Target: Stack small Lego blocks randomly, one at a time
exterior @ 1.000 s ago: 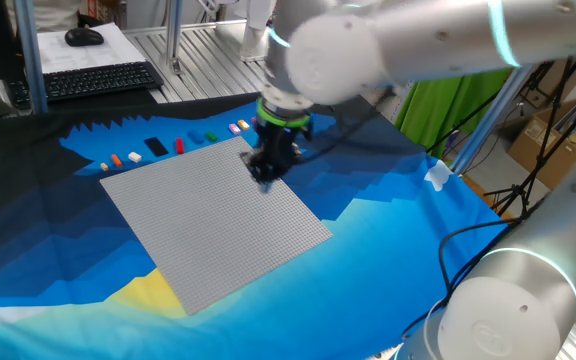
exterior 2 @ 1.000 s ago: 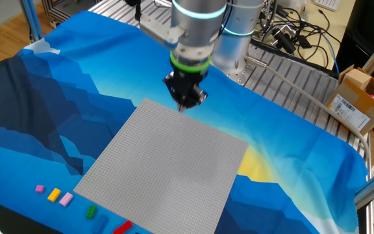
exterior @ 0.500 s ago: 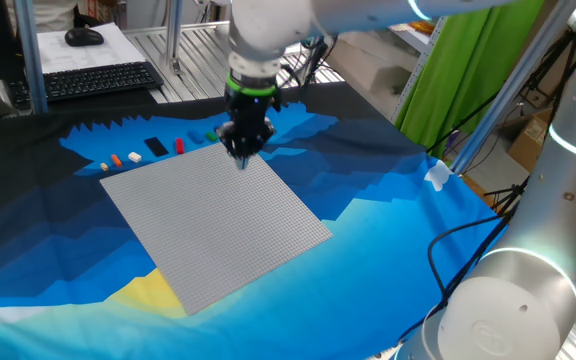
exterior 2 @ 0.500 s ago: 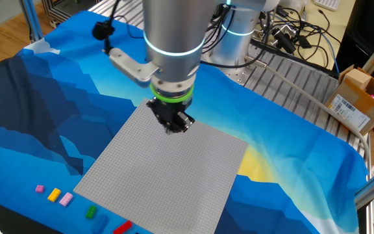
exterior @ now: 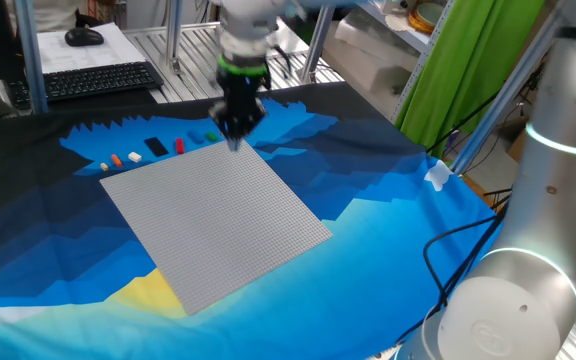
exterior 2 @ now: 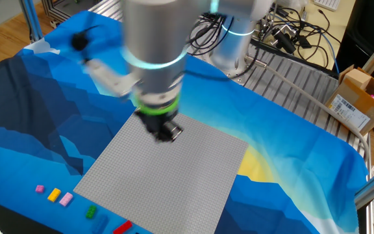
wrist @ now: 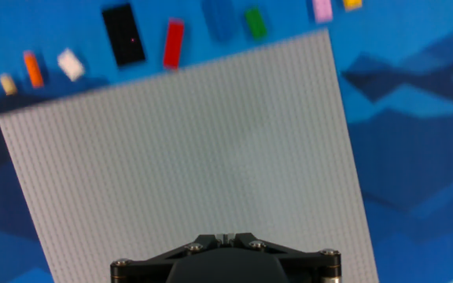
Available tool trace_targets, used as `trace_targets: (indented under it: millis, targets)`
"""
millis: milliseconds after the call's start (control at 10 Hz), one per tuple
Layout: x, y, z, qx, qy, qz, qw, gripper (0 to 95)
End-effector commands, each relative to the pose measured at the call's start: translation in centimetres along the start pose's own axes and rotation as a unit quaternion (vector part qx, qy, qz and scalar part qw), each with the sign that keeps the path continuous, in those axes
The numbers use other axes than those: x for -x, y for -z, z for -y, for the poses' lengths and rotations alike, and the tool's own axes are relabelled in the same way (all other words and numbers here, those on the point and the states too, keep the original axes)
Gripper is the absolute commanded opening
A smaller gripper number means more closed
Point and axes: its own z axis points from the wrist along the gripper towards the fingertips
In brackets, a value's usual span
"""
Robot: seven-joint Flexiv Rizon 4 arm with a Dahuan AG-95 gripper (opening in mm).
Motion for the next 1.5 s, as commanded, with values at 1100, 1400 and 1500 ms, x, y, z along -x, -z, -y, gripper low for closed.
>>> trace_targets:
  millis: [1100, 1400, 1500]
  targets:
    - [-0.63, -0.03, 0.22, -0.031, 0.023, 0.059, 0.9975, 0.0]
    - [-0.63, -0.03, 0.22, -0.03, 0.022, 0.066, 0.9971, 0.0]
    - [-0.63, -0.03, 0.22, -0.032, 0.022, 0.064, 0.9972, 0.0]
